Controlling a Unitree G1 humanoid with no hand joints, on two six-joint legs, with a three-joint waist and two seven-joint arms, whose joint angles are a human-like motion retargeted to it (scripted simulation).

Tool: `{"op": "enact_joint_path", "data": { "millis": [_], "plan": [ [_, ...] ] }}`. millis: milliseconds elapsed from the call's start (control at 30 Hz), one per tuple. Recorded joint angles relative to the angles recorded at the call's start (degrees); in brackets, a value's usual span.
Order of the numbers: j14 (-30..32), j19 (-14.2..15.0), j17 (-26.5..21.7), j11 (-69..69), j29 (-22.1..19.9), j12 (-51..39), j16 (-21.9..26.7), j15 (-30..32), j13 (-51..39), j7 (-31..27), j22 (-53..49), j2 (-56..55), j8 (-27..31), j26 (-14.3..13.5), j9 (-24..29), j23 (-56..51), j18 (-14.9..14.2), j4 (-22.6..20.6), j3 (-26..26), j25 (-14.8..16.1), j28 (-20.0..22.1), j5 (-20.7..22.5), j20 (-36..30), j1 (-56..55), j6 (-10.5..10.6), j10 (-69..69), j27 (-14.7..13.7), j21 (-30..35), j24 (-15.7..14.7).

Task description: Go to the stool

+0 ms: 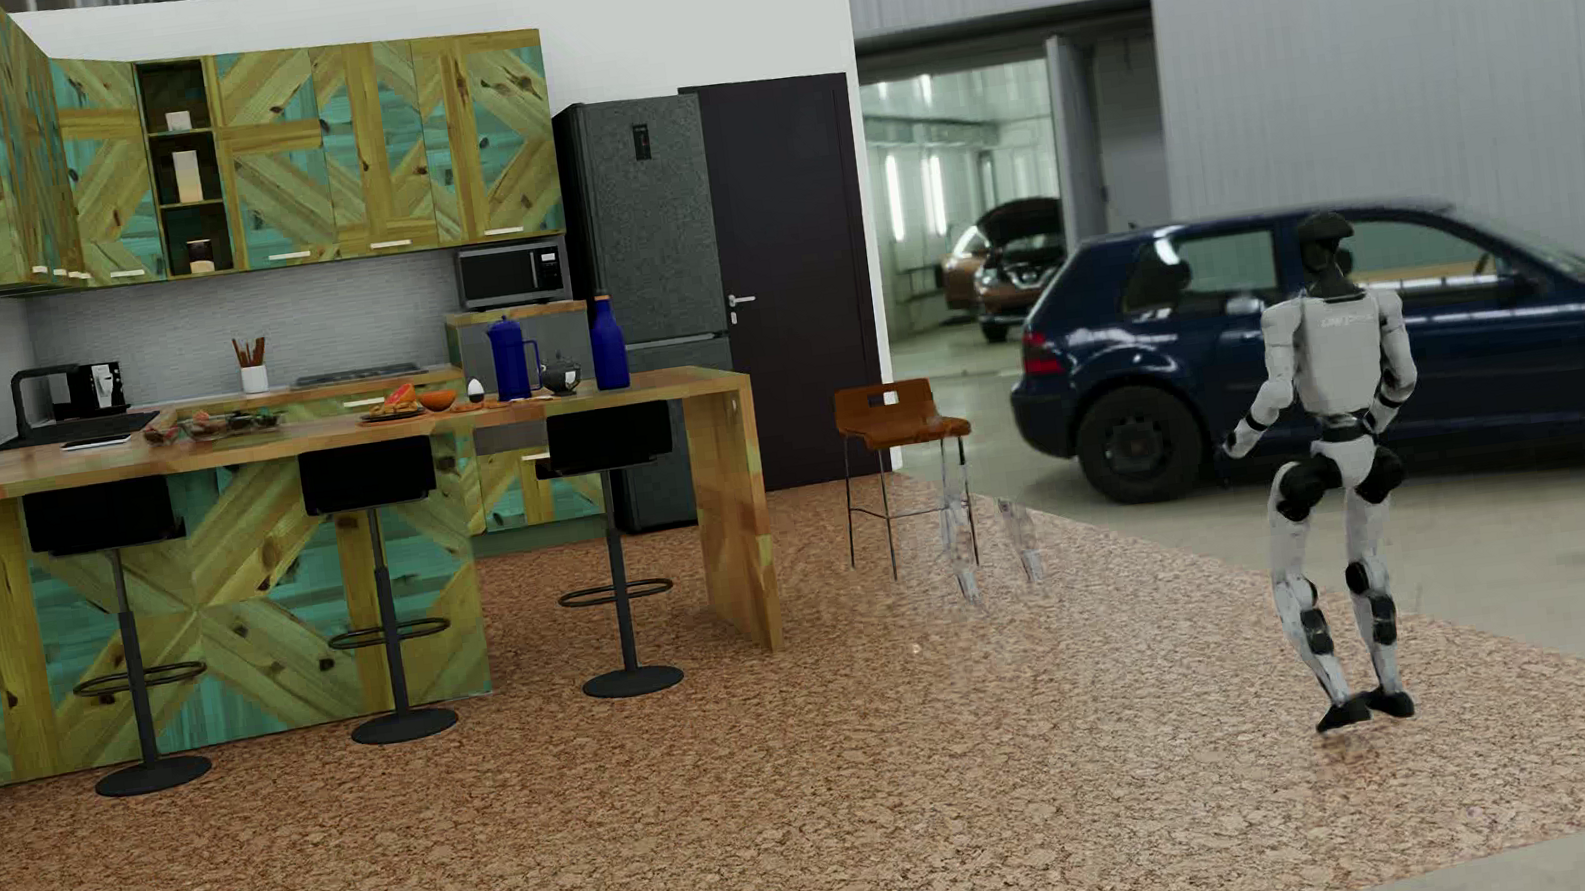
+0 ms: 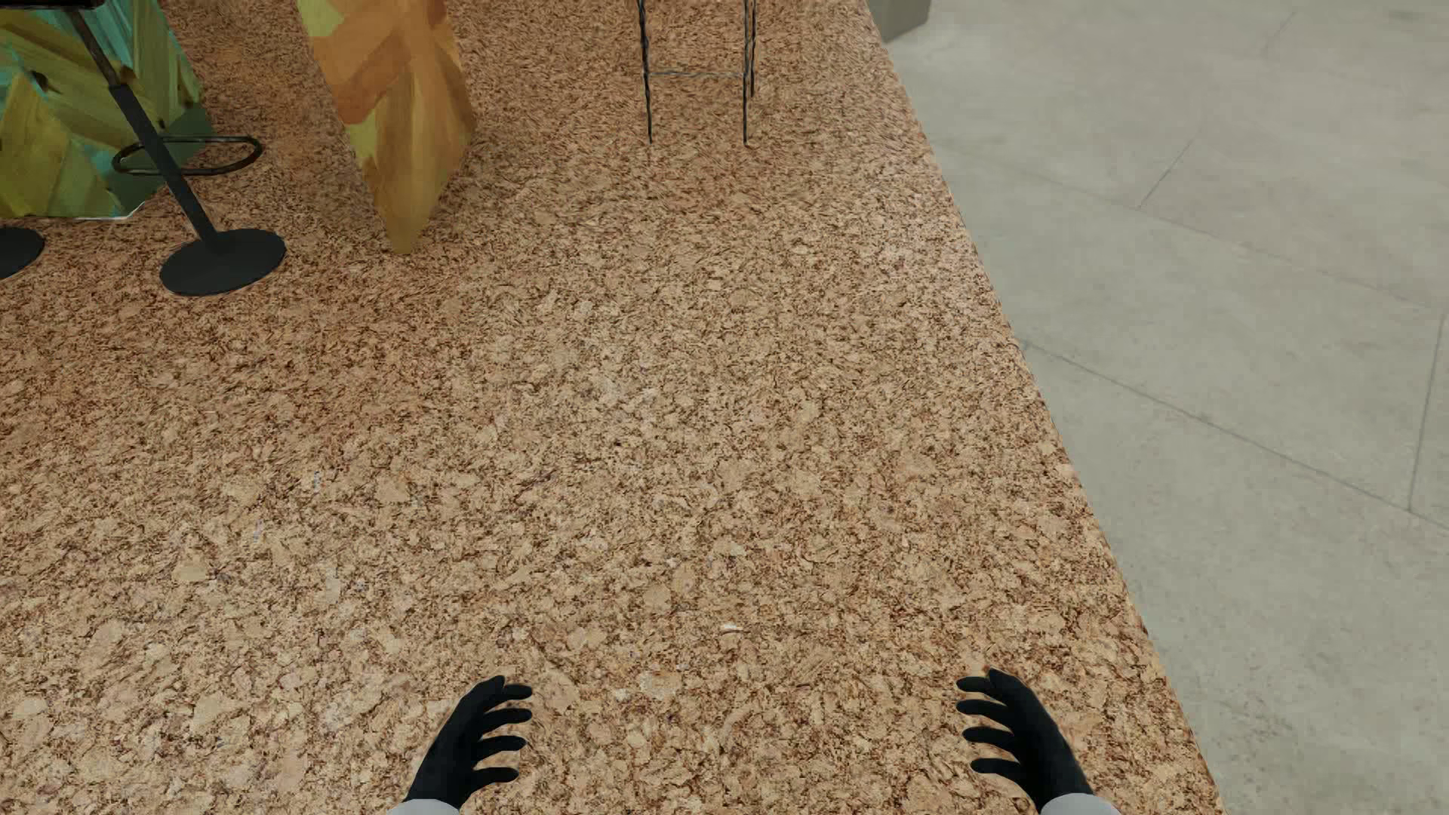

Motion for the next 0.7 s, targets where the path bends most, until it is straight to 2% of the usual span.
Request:
{"op": "enact_joint_path", "data": {
  "millis": [33,67,100,133,167,200,233,267,300,333,367,400,433,467,500,533,567,600,633,667,700],
  "plan": [
    [-5.0,-0.3,-1.2,1.2,0.1,1.6,-0.8,-1.4,1.3,0.5,2.5,0.6,0.1,0.1,0.0,1.6,1.1,1.1,0.4,0.6,-1.1,0.1,-0.3,-1.2,-0.1,-2.9,-0.9,-0.9,0.9],
    [-13.2,0.0,-1.0,4.5,-0.3,3.4,-0.7,-3.7,1.4,-0.6,3.7,-0.1,-0.2,1.2,0.7,0.2,7.5,3.1,0.1,1.6,-2.5,0.0,-0.1,-3.0,-0.2,-11.5,-0.2,-0.4,2.2],
    [-9.8,0.6,-0.4,7.5,-1.3,4.1,-0.7,-7.0,1.3,0.2,5.8,-0.7,0.0,3.0,1.0,0.2,-6.3,4.7,0.7,2.1,-4.0,-0.4,1.2,-2.9,-0.8,-12.0,1.1,1.4,3.1],
    [-7.9,1.5,0.6,9.6,-2.3,3.8,-0.5,-9.2,1.1,1.1,7.4,-0.8,0.1,5.1,1.3,0.3,-1.8,4.5,1.1,2.0,-4.8,-1.0,0.3,-2.4,-1.4,-12.0,3.0,1.9,3.3],
    [-8.9,1.8,2.6,11.2,-3.3,3.5,-0.2,-11.3,1.0,1.3,7.5,-1.2,0.4,7.2,1.1,-0.3,-1.5,3.2,0.9,1.1,-5.1,-2.3,-0.4,-2.3,-3.2,-12.0,5.3,1.8,2.9],
    [-10.2,2.0,2.3,13.0,-3.5,3.7,0.0,-12.4,1.5,1.2,6.5,-1.0,1.1,8.0,2.0,-0.2,-1.4,2.7,0.1,0.1,-4.4,-1.9,-1.0,-0.8,-4.5,-12.1,5.9,2.1,1.8],
    [-11.5,2.1,2.4,13.8,-3.3,3.3,-0.4,-12.9,1.7,1.2,5.6,-1.8,1.2,7.9,2.5,-0.1,-1.5,2.3,-1.1,-0.8,-2.9,-1.9,-0.9,0.1,-5.7,-12.0,6.1,0.7,0.2],
    [-12.9,1.0,3.3,15.2,-3.0,2.0,0.3,-13.9,3.3,1.5,5.6,-2.7,1.0,6.6,2.6,0.2,-1.7,2.0,-2.1,-1.5,-1.1,-2.8,-2.1,1.3,-6.9,-12.2,5.2,-0.7,-2.0],
    [-14.3,0.5,2.2,16.0,-2.7,-0.2,0.2,-15.7,4.9,1.2,4.5,-1.6,0.8,4.8,3.5,1.6,-2.0,2.2,-2.1,-1.4,0.4,-2.6,-2.8,2.4,-6.9,-11.3,4.2,-0.9,-3.9],
    [-14.2,0.6,0.8,16.8,-2.6,-2.3,-1.5,-17.6,6.4,0.8,3.9,-0.5,0.8,2.6,4.6,1.6,-0.9,1.8,-2.1,-1.0,1.9,-2.8,-2.2,2.1,-6.6,-8.1,4.1,-1.6,-5.4],
    [-11.0,0.7,-0.3,16.7,-2.9,-3.0,-3.2,-18.9,6.6,0.1,2.8,0.7,0.8,0.5,5.5,2.5,-1.4,1.3,-2.1,-0.1,3.4,-3.1,-3.1,-0.4,-6.0,-1.4,4.0,-2.6,-6.3],
    [-4.2,0.7,-1.8,13.9,-3.8,-2.5,-3.9,-18.7,6.1,-0.8,3.9,3.0,1.0,-0.6,5.8,3.2,3.1,1.1,-1.4,1.2,3.7,-2.5,-4.1,-3.9,-3.9,5.6,4.0,-3.0,-7.0],
    [-0.9,0.9,-1.7,11.2,-5.0,-1.7,-3.0,-18.7,5.1,-0.2,4.7,5.4,1.3,-0.6,6.0,2.7,7.7,1.5,-0.2,2.6,2.6,-2.3,-3.6,-7.0,-2.2,7.7,3.9,-3.2,-7.3],
    [-3.1,1.5,-1.8,11.2,-5.7,-0.3,-2.8,-18.7,3.9,1.1,2.2,6.7,0.7,1.0,6.4,1.3,10.2,2.6,1.9,3.5,1.2,-2.5,-3.2,-10.3,0.0,5.7,3.2,-2.4,-6.6],
    [-4.6,2.6,-0.1,22.1,-5.6,1.9,-1.0,-14.8,1.0,2.0,1.9,2.9,0.0,2.3,6.9,-0.1,11.3,4.3,2.4,3.2,0.1,-2.5,-1.9,-11.8,2.1,-2.5,3.4,-1.0,-4.5],
    [-6.5,3.8,1.6,34.4,-4.9,3.9,1.1,-6.3,-3.0,1.5,6.2,-2.2,0.3,3.0,7.3,0.8,-2.6,5.3,2.3,2.2,-0.1,-2.5,-2.0,-9.6,3.2,-7.0,4.5,0.7,-2.1],
    [-8.2,5.0,3.2,39.5,-3.6,4.6,2.6,-1.2,-3.8,1.8,9.4,-6.5,0.9,4.5,6.6,1.0,-2.4,4.7,2.0,1.1,0.5,-3.0,-3.2,-7.9,3.0,-7.0,5.3,0.6,-0.6],
    [-9.0,5.9,4.1,33.6,-2.1,4.5,1.9,-5.9,-1.6,2.0,7.3,-9.2,1.7,6.5,5.9,1.0,-2.6,3.9,1.5,0.4,2.1,-3.4,-3.3,-5.7,1.6,-8.4,4.7,-0.3,-0.6],
    [-10.1,6.7,3.2,26.2,-0.6,3.7,-0.9,-9.5,-0.3,2.2,4.2,-11.4,2.2,7.9,6.4,1.1,-2.7,3.1,0.1,0.0,3.9,-3.9,-2.7,-2.9,-0.1,-8.9,4.2,0.0,-1.1],
    [-10.2,6.4,1.3,18.4,0.8,2.6,-4.2,-4.6,-0.5,1.7,0.6,-12.8,2.6,8.0,6.9,2.9,-1.5,2.2,-1.6,-0.3,5.2,-4.6,-1.2,-3.4,-1.7,-3.4,3.1,-0.3,-1.8],
    [-4.3,0.6,-1.6,18.7,1.2,1.6,-4.0,-6.1,0.0,0.5,1.7,-11.2,2.3,6.4,6.5,3.6,0.5,2.1,-0.3,-0.5,4.7,-3.9,-3.7,-7.0,-1.5,5.5,2.1,-1.5,-2.4]
  ]
}}
